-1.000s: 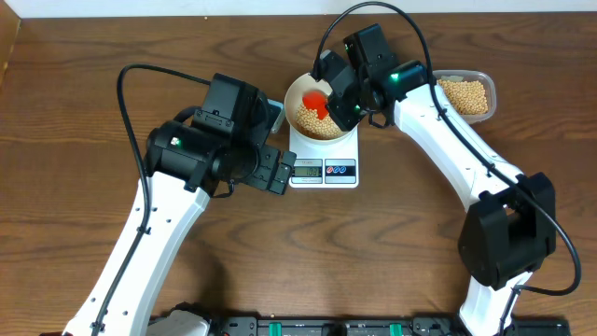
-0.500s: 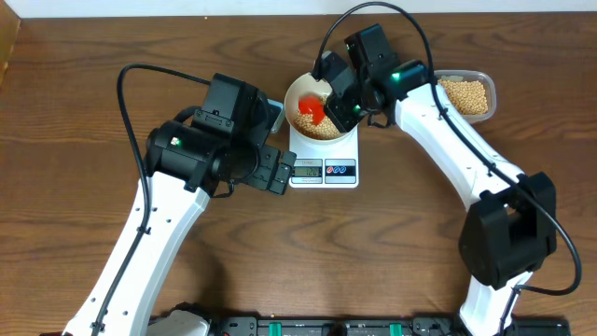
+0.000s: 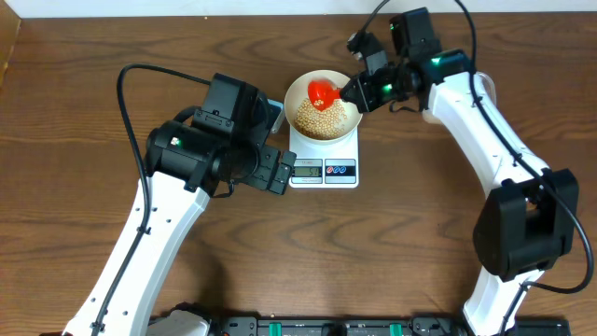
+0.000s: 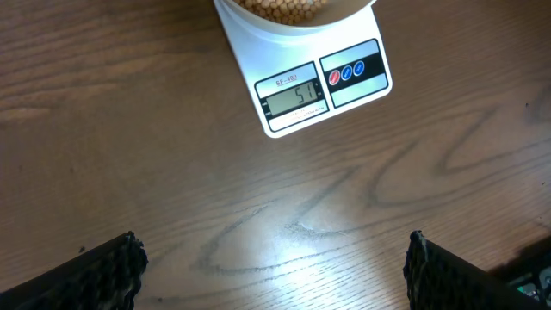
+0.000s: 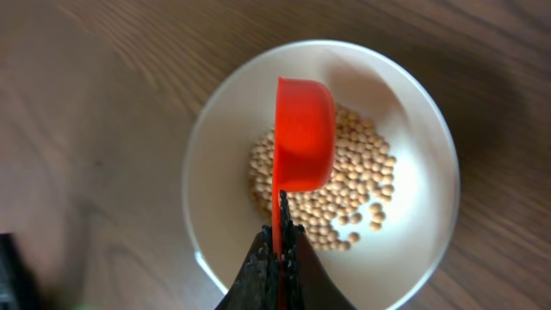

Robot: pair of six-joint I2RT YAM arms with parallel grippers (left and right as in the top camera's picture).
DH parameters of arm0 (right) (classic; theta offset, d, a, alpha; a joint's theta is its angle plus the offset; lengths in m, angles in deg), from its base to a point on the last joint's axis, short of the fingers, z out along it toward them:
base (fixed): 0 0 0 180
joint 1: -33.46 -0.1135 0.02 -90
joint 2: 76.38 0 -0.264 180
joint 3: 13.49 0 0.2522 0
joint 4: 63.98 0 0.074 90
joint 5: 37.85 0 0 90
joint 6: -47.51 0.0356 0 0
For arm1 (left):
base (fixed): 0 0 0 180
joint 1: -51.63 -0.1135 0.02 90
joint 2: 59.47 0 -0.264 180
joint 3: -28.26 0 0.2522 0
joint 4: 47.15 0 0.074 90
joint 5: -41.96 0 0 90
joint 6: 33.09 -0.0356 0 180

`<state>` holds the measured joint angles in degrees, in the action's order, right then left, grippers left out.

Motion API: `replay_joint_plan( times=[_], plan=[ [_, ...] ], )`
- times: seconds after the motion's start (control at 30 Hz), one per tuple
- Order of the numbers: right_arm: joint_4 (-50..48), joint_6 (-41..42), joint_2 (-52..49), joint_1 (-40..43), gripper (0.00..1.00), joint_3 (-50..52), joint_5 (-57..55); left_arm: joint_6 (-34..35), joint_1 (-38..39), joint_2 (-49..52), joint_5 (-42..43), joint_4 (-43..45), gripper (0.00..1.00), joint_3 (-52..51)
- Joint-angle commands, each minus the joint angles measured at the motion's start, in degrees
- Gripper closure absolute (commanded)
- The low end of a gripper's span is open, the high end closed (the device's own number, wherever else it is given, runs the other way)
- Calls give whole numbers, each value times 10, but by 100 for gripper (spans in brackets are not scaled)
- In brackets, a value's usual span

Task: Scoop item into bowl and weigh 50g on scale
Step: 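Carry the red scoop with the right gripper back to the soybean tub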

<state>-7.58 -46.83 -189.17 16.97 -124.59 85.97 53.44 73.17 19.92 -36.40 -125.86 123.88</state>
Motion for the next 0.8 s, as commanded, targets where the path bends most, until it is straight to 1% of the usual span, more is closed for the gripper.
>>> replay_joint_plan(
  times=[0.0,0.13,0.23,0.77],
  plan=[
    [-7,22,-5,21,99,-4,108,-8,0,-4,-6,-2,2,-5],
    [-14,22,-5,34,99,-4,163,-8,0,-4,-6,-2,2,-5],
    [-16,22,-4,40,99,-5,178,-8,0,-4,-6,-2,2,-5],
    [-17,21,18,60,99,-5,186,-8,0,-4,-6,-2,2,-5]
  ],
)
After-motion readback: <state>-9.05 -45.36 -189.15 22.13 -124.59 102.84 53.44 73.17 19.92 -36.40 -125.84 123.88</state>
